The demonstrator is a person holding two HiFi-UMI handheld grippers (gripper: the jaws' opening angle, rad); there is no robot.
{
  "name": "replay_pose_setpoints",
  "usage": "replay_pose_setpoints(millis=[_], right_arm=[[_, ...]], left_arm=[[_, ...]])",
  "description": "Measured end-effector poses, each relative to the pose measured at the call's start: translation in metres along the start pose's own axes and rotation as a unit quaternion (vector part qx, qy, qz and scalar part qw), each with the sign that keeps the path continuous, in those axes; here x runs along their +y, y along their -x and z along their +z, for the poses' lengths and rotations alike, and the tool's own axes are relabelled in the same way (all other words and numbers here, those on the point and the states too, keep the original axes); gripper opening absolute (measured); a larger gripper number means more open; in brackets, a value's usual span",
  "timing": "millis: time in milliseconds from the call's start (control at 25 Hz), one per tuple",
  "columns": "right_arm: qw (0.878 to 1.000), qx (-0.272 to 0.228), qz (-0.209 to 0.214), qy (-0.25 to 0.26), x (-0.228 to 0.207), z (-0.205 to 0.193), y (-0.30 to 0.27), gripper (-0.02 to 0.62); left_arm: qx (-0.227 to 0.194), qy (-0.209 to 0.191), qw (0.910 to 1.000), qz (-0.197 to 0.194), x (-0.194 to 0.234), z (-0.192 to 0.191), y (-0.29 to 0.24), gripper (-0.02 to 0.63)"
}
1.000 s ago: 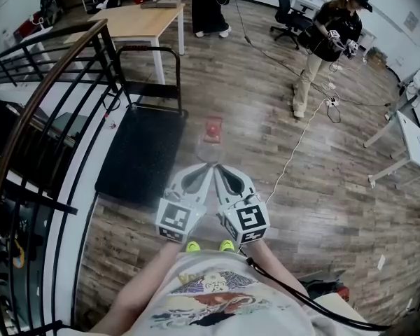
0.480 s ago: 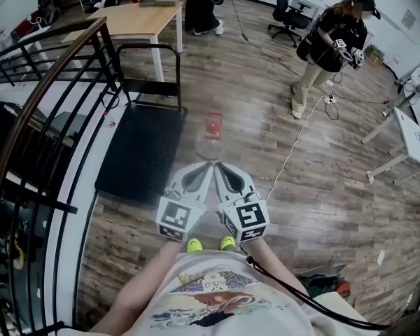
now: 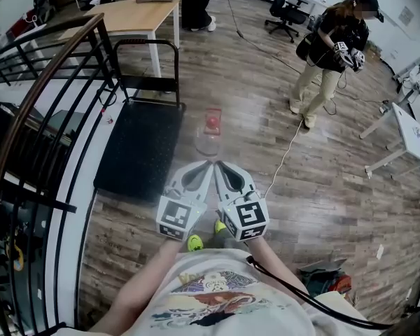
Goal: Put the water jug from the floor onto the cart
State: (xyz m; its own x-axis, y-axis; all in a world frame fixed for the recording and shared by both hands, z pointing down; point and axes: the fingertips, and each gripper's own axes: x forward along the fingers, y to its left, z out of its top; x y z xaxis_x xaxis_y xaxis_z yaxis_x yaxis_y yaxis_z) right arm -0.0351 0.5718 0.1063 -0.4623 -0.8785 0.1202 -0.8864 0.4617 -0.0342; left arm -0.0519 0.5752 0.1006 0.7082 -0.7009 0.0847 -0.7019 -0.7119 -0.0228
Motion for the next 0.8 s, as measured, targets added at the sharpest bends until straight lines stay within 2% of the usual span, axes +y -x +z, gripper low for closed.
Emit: replay_pose_setpoints(millis=[560,800], right_arm=[[1.000,0.010,0.025,-0.009,-0.044,-0.001,-0.043,0.021],[0.999,0.017,0.046,-0.010,-0.083,-0.003,-0.061,0.021]], left_arm=[[0.015,0.007,0.9997,0.017,0.025,-0.004,-0.054,0.017],[0.020,0.008,0.9992,0.034,0.030,-0.006,-0.097,0.018]])
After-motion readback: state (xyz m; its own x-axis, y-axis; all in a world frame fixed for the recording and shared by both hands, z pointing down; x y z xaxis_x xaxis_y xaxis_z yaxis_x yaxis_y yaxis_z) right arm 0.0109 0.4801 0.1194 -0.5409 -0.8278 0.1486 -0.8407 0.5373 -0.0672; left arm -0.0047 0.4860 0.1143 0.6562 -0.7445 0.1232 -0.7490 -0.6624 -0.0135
